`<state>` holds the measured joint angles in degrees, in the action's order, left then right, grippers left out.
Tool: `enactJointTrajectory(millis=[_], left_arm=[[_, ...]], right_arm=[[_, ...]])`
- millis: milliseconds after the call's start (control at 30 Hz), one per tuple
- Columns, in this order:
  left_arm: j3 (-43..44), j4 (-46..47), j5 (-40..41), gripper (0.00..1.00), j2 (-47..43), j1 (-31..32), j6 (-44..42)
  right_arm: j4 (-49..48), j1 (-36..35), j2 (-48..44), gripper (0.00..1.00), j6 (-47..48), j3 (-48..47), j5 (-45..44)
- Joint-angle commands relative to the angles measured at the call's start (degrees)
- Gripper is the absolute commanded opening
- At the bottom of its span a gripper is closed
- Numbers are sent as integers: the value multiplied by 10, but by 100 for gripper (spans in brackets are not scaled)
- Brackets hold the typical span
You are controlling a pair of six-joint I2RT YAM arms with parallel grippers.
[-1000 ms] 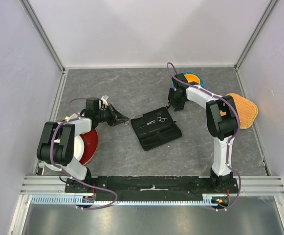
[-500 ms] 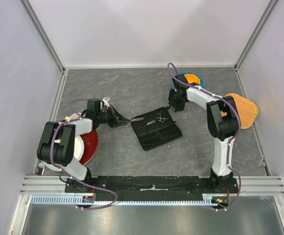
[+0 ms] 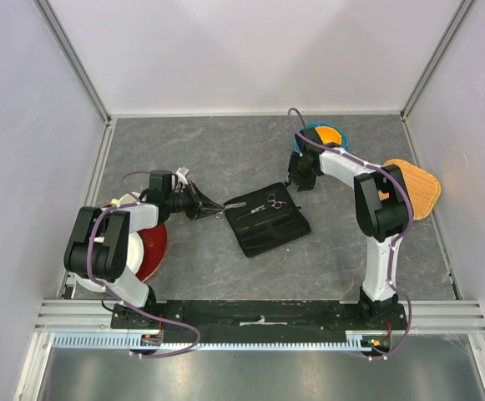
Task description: Sort the hair-cutting tools
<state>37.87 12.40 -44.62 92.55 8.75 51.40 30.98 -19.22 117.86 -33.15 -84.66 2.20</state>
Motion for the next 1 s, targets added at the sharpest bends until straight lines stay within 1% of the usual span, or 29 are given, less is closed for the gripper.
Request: enactJointTrajectory(millis=[0,467,867,967], left_arm=[[-11,66,-32,2,12,3,37],[-17,192,-58,2,63,6,102],[8,232,-65,2,108,26,107],[16,255,-77,2,131,28,108]], right_arm=[[4,-1,-12,54,-10,14,11],[-7,-1,-15,54,-15,30,28],[-16,-4,-5,53,-15,37,46],[-20,-8,1,52,-15,39,54]])
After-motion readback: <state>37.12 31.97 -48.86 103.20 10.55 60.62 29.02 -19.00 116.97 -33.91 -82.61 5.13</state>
